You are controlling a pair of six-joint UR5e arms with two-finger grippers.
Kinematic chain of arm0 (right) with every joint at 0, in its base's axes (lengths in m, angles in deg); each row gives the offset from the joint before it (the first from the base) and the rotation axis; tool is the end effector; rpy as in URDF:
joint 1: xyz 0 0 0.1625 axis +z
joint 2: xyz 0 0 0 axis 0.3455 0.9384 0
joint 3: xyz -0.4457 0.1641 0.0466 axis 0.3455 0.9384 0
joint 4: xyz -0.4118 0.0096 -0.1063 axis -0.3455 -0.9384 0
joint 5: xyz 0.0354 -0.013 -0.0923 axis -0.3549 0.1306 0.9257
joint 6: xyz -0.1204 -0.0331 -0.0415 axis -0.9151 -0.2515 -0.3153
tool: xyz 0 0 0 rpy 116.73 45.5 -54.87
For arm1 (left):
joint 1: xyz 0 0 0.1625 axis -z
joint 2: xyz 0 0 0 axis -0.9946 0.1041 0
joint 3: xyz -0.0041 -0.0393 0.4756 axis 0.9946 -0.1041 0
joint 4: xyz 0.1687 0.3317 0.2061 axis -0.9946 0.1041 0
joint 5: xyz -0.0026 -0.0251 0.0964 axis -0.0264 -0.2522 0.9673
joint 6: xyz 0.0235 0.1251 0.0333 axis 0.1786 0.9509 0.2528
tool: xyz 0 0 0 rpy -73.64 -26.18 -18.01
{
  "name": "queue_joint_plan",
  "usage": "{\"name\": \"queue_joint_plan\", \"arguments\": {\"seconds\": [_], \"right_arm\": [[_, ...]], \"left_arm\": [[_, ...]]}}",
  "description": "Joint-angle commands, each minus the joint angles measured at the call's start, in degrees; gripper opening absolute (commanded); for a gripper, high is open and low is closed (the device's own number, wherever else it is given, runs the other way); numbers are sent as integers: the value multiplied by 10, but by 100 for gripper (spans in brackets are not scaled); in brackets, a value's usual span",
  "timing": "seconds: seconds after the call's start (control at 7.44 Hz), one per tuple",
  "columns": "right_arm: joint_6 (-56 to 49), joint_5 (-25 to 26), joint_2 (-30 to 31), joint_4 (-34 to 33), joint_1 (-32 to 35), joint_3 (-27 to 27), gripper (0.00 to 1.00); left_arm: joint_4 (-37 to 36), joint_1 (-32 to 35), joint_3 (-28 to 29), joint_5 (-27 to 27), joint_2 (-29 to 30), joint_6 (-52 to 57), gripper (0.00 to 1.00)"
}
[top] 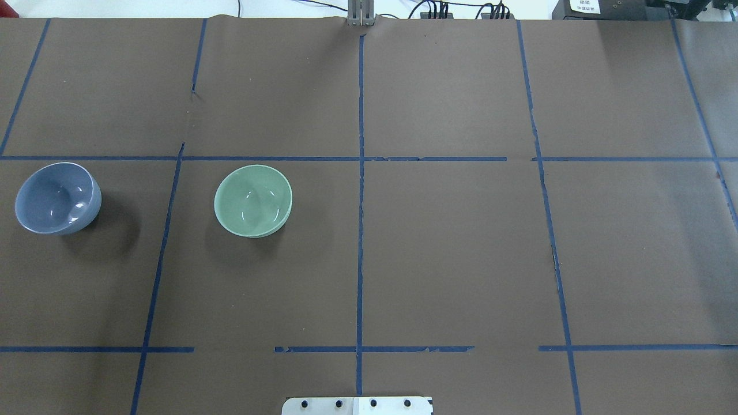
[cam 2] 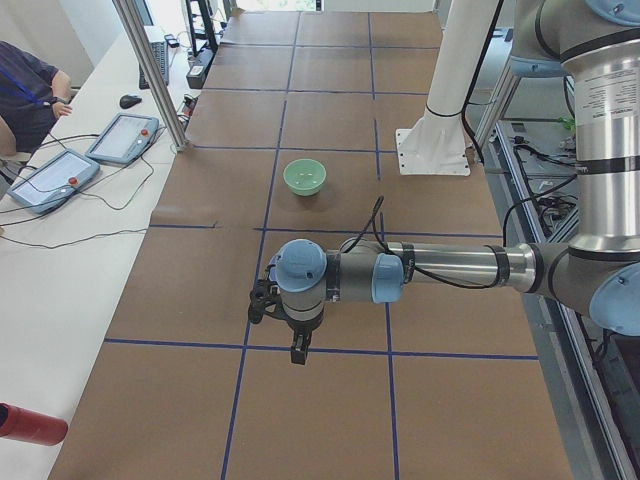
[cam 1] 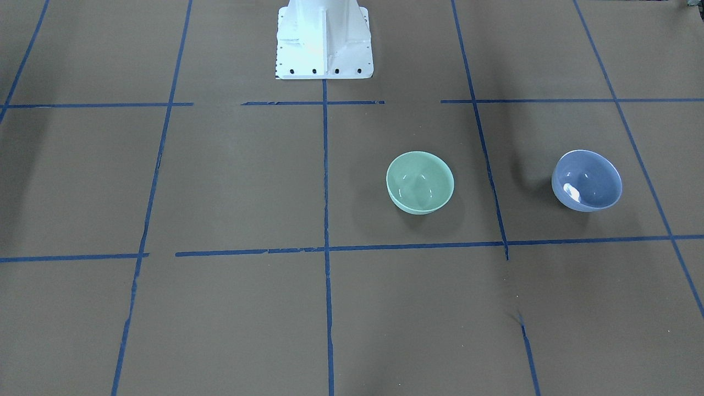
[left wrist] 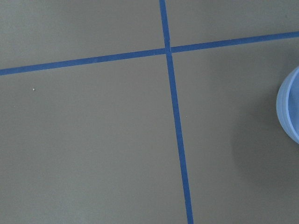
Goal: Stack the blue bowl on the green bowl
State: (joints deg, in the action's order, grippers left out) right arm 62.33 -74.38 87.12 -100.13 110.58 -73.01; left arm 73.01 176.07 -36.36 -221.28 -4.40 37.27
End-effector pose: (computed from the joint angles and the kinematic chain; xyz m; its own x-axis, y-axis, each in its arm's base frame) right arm 0.0502 -0.4771 0.7341 0.7559 0.0434 0.6532 -0.0180 0.9988 -0.0455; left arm -0.0542 -0.4265 0.7158 0.6941 0.1346 -0.7072 -0.0733 0.9905 0.1165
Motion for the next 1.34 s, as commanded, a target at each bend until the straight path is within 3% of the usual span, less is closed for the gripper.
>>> {"name": "queue_joint_plan", "arguments": {"seconds": [0.0,0.54,0.81,0.94,1.21], "right_arm": [[0,0,0,0,0,0,100],[1,0,0,0,0,0,100],[1,0,0,0,0,0,100],[0,0,0,0,0,0,100],[0,0,0,0,0,0,100]], "left_arm": [[0,0,0,1,0,-3,100],[2,-2,0,1,13,-1,100],[64,-38,6,-51,12,-8,100],[68,-88,8,-50,29,-83,100],[149,-192,23,-29,53,-271,100]]}}
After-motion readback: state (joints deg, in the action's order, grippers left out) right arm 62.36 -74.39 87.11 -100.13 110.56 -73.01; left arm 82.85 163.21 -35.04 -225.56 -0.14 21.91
